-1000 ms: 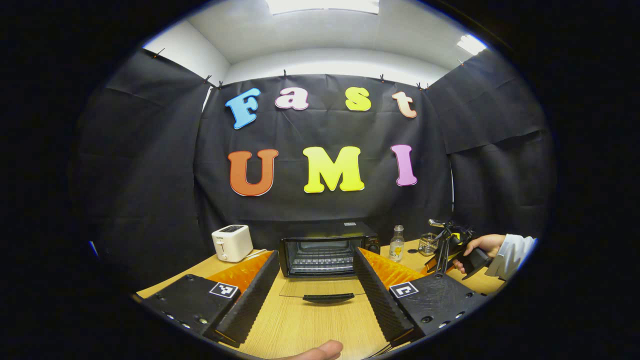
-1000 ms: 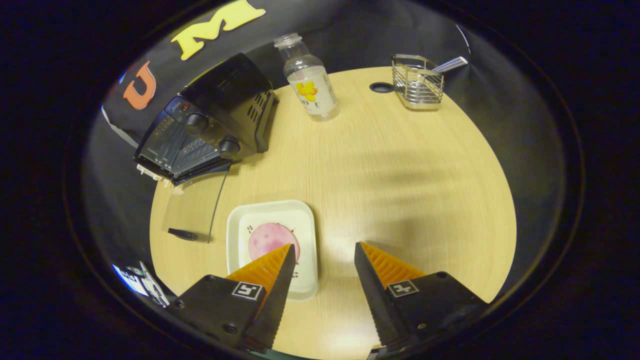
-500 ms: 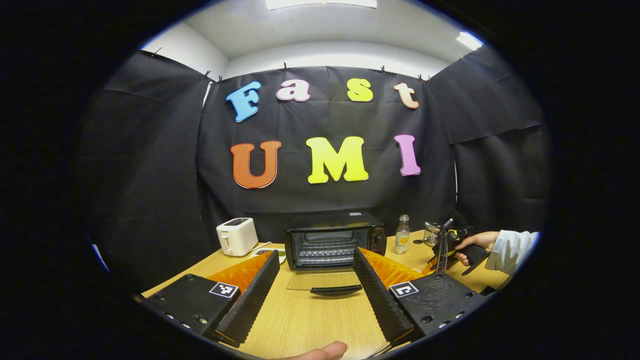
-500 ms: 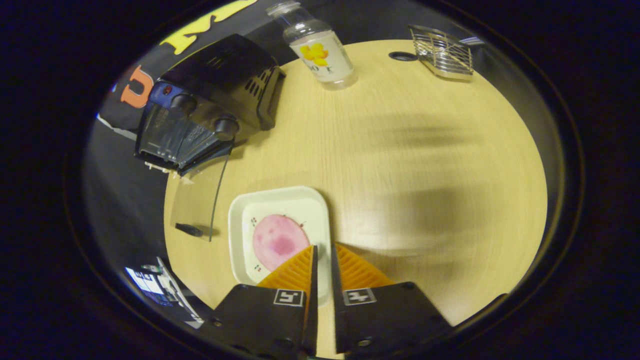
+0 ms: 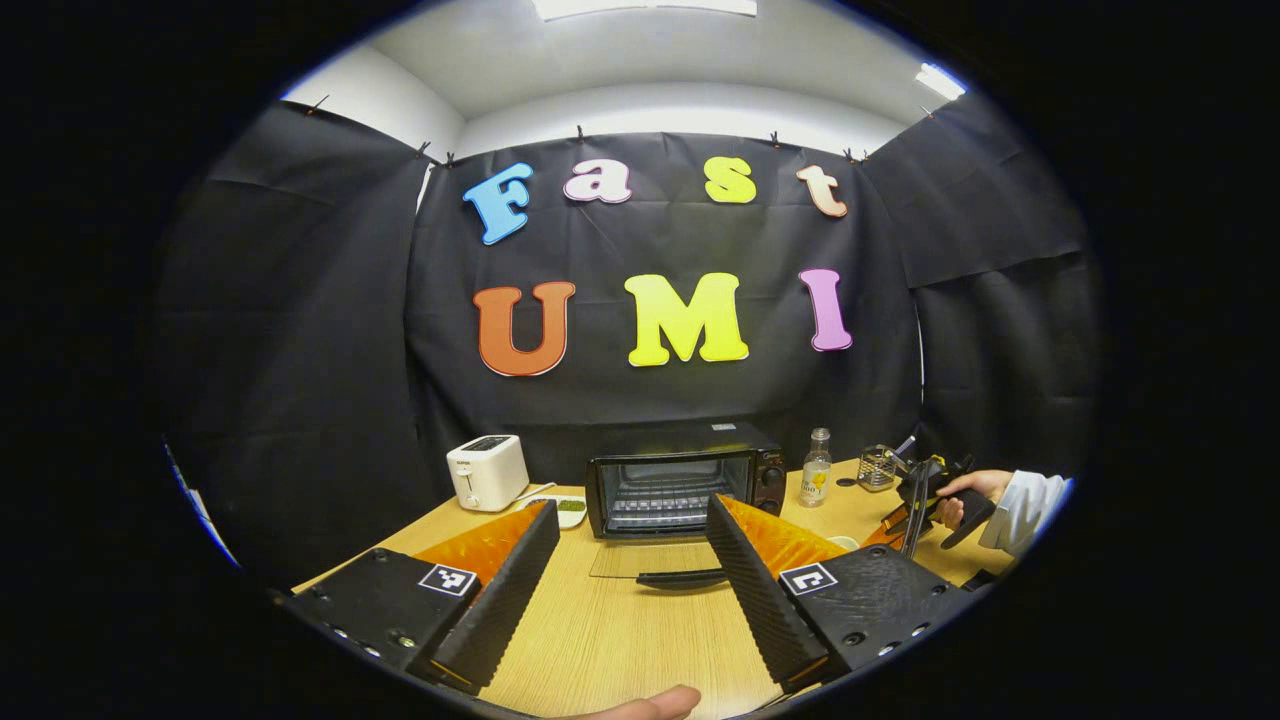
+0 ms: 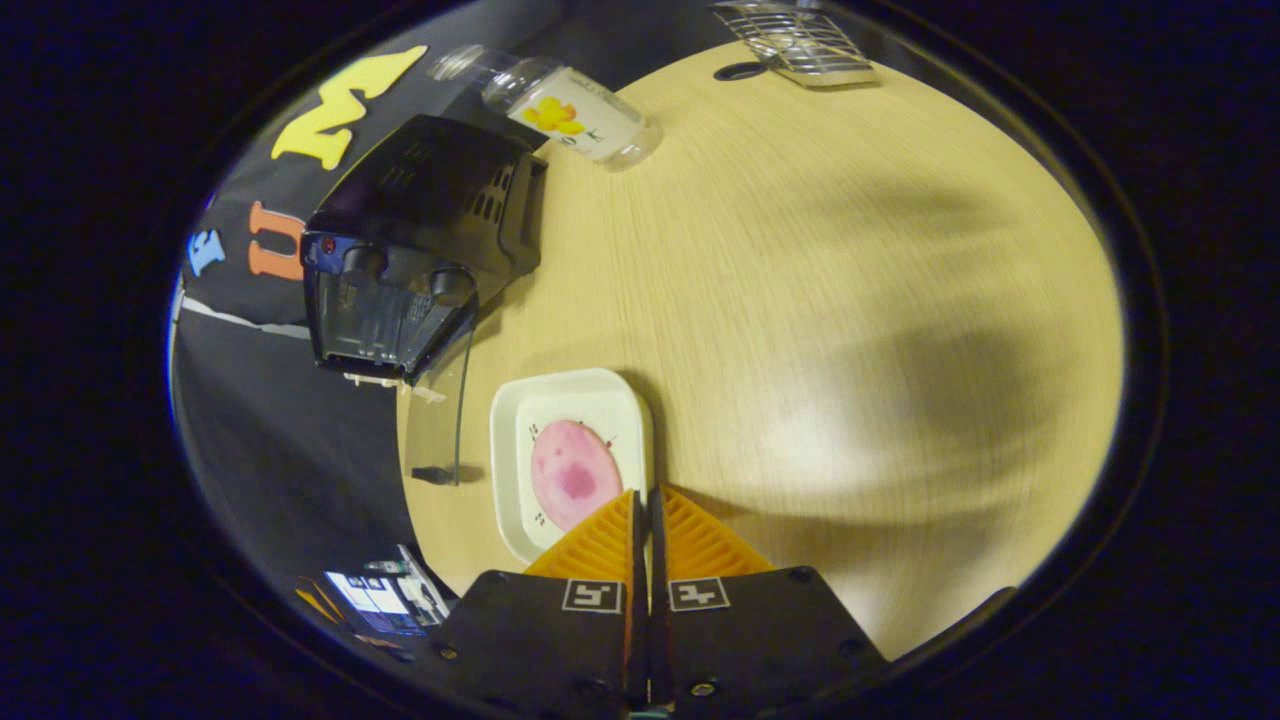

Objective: Open the electric oven with the left hand, put the food in, and close the electric oven.

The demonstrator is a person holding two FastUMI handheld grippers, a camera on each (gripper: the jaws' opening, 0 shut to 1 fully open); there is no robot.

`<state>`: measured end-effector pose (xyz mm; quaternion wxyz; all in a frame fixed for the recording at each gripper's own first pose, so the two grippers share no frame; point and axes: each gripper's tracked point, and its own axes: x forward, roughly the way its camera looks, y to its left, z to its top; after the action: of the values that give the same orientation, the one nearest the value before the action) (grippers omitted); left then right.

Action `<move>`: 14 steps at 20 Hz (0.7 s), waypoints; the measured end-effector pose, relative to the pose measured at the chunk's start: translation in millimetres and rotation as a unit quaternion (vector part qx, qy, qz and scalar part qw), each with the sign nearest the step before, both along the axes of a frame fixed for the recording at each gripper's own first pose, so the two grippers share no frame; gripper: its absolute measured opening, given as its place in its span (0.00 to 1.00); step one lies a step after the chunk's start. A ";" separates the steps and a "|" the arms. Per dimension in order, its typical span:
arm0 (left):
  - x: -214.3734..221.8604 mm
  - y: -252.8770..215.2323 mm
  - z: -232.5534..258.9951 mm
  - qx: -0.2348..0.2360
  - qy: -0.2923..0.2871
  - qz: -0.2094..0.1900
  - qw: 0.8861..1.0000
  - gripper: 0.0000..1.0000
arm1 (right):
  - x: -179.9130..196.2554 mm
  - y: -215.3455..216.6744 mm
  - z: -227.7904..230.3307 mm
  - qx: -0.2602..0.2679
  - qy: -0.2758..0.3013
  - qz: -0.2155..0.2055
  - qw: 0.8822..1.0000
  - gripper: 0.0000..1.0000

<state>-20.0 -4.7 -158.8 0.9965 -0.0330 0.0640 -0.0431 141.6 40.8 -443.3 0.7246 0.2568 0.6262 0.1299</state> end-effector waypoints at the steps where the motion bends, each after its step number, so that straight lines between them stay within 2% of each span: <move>1: 0.3 0.6 -0.5 -0.001 0.000 0.001 1.000 0.94 | -1.3 -3.0 0.4 0.003 -0.003 -0.005 1.000 0.01; 4: 2.0 6.3 -3.4 0.000 0.004 0.008 1.000 0.94 | -4.5 -8.6 5.7 0.008 -0.015 -0.011 1.000 0.01; 5: 3.8 7.1 -3.2 -0.001 0.005 0.012 1.000 0.94 | -5.8 -11.8 8.4 0.008 -0.018 -0.014 1.000 0.04; 6: 4.1 7.6 -2.9 -0.002 0.005 0.012 1.000 0.94 | -10.0 -15.9 13.4 0.010 -0.024 -0.016 1.000 0.01; 7: 4.2 6.8 -2.7 -0.002 0.005 0.012 1.000 0.94 | -11.6 -19.1 18.7 0.011 -0.029 -0.017 0.999 0.04; 8: 4.4 7.2 -3.6 -0.001 0.005 0.012 1.000 0.94 | -14.0 -21.0 25.2 0.013 -0.034 -0.018 0.999 0.01; 10: 4.0 7.1 -4.5 0.002 0.005 0.012 1.000 0.94 | -18.4 -22.3 37.0 0.009 -0.046 -0.019 0.999 0.04; 13: 4.3 6.9 -6.2 0.004 0.006 0.014 1.000 0.94 | -26.9 -14.0 57.7 0.009 -0.058 -0.021 0.998 0.04; 14: 4.8 6.3 -7.4 0.004 0.007 0.014 1.000 0.94 | -30.9 -7.8 65.9 0.013 -0.064 -0.018 0.998 0.01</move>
<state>-15.2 1.6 -166.2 0.9966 -0.0300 0.0710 -0.0288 110.7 33.0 -377.4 0.7618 0.2688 0.5724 0.1406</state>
